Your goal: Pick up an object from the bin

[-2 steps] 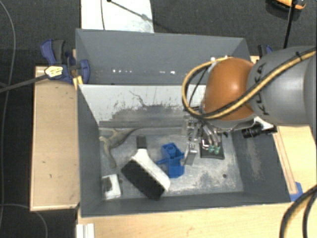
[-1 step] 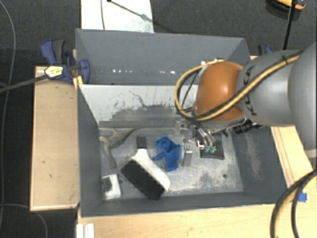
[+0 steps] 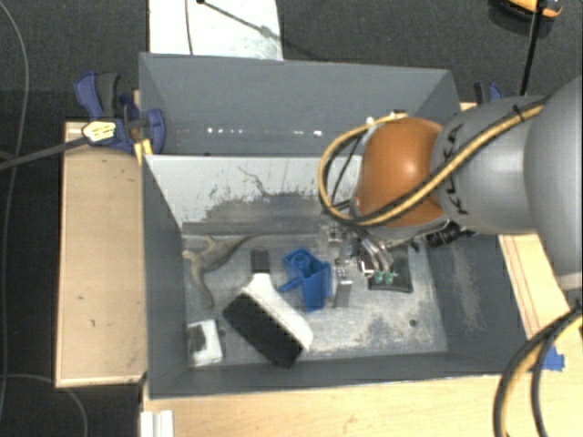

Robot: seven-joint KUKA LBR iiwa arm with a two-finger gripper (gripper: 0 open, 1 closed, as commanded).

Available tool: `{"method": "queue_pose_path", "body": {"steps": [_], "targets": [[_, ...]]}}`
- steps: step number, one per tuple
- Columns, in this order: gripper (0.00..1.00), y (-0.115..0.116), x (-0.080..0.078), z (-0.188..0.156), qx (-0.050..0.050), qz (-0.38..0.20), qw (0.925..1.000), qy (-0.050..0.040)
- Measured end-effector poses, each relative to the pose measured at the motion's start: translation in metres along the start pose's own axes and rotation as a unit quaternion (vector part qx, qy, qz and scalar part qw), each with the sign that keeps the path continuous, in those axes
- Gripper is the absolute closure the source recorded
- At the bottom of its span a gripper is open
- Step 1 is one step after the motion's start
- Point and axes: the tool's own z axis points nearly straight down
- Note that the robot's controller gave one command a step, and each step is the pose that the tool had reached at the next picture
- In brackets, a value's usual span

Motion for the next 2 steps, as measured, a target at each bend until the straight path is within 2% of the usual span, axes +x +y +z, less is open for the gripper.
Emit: {"method": "queue_pose_path", "body": {"steps": [1,2], "targets": [[0.00,-0.0113,0.0098,0.0024,-0.001,0.033,0.9995,0.0001],[0.00,-0.0120,0.0088,0.0040,0.000,0.017,0.9999,-0.0002]]}}
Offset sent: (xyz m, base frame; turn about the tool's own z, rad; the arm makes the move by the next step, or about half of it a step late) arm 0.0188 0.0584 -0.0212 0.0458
